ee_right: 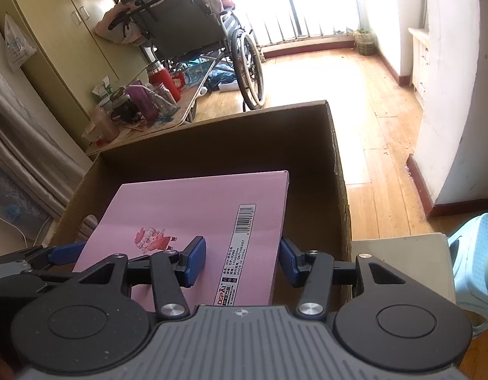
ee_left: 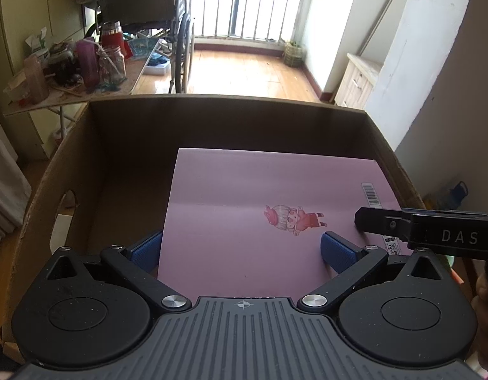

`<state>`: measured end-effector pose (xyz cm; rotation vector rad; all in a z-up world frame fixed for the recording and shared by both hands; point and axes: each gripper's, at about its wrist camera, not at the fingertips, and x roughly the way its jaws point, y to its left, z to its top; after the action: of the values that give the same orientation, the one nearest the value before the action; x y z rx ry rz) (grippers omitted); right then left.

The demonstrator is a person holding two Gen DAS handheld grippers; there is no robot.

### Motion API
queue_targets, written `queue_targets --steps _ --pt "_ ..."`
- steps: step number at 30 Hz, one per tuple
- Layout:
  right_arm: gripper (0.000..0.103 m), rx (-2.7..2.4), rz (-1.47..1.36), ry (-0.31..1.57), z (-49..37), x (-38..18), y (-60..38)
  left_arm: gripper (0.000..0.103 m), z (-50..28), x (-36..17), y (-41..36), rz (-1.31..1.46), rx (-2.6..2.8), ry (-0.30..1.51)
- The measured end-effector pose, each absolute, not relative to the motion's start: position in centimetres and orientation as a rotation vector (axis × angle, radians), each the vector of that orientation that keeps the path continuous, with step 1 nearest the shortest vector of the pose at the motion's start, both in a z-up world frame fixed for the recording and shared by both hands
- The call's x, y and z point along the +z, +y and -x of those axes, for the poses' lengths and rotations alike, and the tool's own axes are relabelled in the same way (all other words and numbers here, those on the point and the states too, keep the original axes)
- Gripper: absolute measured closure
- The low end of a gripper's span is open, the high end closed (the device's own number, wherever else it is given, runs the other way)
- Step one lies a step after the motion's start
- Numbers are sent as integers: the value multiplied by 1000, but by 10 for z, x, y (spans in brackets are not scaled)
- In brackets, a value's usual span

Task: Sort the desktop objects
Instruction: 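Lower the pink book into the box and open the right gripper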

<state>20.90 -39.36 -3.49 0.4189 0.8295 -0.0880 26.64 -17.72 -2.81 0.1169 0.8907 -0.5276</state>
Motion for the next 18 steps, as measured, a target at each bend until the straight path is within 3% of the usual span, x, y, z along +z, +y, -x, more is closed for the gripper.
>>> queue_targets --steps 18 --pt "48 -156 -348 835 -214 -38 -394 0 -280 -41 -184 -120 -519 927"
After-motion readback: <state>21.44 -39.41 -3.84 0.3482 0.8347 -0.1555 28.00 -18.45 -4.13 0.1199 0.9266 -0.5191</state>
